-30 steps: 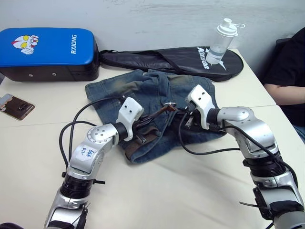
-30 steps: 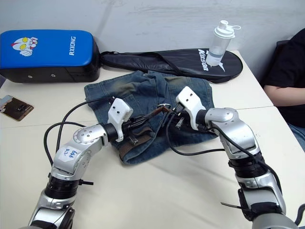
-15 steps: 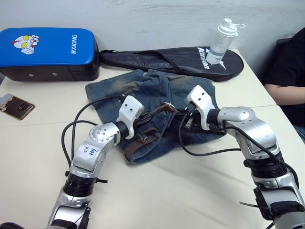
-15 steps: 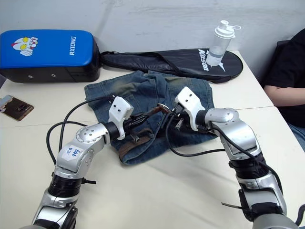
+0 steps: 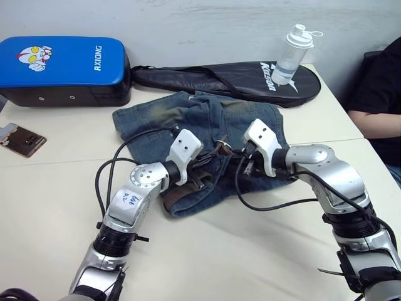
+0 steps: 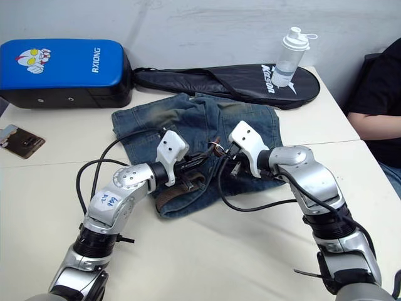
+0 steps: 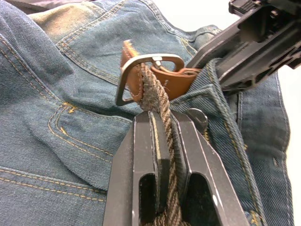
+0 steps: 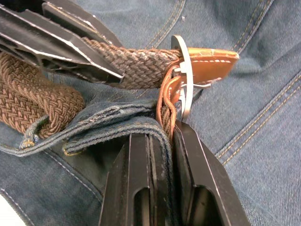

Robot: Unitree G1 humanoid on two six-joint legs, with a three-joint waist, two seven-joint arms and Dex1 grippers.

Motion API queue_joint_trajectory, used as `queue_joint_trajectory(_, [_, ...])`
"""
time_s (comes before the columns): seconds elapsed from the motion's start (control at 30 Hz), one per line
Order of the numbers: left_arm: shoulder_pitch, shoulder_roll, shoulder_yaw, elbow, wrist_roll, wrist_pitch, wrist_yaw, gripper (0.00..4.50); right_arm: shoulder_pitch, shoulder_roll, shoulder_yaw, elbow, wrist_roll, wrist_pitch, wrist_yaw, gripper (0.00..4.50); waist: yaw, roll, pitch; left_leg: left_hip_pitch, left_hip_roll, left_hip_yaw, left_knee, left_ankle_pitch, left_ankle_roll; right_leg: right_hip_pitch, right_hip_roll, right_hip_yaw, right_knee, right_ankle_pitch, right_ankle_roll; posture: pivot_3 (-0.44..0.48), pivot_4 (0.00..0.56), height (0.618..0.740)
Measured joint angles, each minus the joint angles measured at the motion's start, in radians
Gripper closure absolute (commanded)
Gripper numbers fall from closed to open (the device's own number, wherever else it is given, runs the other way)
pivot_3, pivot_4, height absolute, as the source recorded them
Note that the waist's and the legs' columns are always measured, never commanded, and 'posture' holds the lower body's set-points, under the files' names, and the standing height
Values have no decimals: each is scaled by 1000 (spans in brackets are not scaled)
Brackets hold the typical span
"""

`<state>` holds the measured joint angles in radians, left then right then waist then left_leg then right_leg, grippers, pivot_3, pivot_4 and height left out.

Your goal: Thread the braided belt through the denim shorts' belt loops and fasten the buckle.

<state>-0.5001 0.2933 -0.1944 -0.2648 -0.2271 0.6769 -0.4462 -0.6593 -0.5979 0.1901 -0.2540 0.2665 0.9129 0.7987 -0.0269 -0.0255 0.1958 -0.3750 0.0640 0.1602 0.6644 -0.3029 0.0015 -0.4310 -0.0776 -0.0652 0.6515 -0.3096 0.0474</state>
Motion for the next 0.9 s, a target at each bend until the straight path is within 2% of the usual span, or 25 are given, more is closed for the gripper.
queue_joint_trajectory(0.13, [0,-10,-1,15,18,-22,9,4500,6,-25,3,-14,14,-1,45,4431,0,0,0,0,0,0,0,0,0,0,0,0,0,0,0,0,150,740])
queue_joint_trajectory(0.2, [-2,-14,-1,26,21,-33,9,4500,9,-27,7,-20,24,-2,62,3514,-1,0,0,0,0,0,0,0,0,0,0,0,0,0,0,0,150,740])
queue_joint_trajectory(0.27, [-10,-49,-1,67,21,-47,6,4500,12,-29,11,-20,30,-4,71,2845,1,0,0,0,0,0,0,0,0,0,0,0,0,0,0,0,150,740])
queue_joint_trajectory(0.3, [-12,-53,-3,79,22,-54,5,4500,14,-30,11,-20,30,-4,74,2279,1,0,0,0,0,0,0,0,0,0,0,0,0,0,0,0,150,740])
queue_joint_trajectory(0.33, [-19,-55,-9,96,25,-65,3,4500,18,-30,12,-21,32,-4,77,2026,1,0,0,0,0,0,0,0,0,0,0,0,0,0,0,0,150,740])
queue_joint_trajectory(0.4, [-46,-57,-24,136,39,-91,-5,4500,26,-29,13,-21,45,6,86,1244,2,0,0,0,0,0,0,0,0,0,0,0,0,0,0,0,150,740])
queue_joint_trajectory(0.43, [-61,-68,-32,155,45,-99,-11,4500,31,-55,12,-35,66,19,106,746,2,0,0,-1,0,0,0,0,1,0,0,-1,-1,0,0,0,150,740])
queue_joint_trajectory(0.5, [-67,-77,-35,158,47,-105,-16,4500,38,-91,6,-59,86,28,139,34,2,0,0,-1,0,-1,0,0,1,0,0,-1,-1,0,0,0,150,740])
queue_joint_trajectory(0.6, [-68,-73,-32,158,47,-114,-24,4500,41,-202,-22,-61,108,-42,239,34,1,0,0,-1,0,-1,0,-1,1,1,0,-2,-2,0,0,0,150,740])
queue_joint_trajectory(0.73, [-59,-64,-28,156,47,-116,-32,4500,22,-267,-84,-5,87,-216,310,34,0,0,0,0,0,-1,1,0,1,1,0,-1,-1,0,1,0,150,740])
queue_joint_trajectory(0.9, [-55,-55,-31,153,59,-125,-42,4500,-128,-255,-45,261,-111,-672,304,34,-2,0,0,1,0,1,1,0,0,1,1,0,0,0,1,0,150,740])
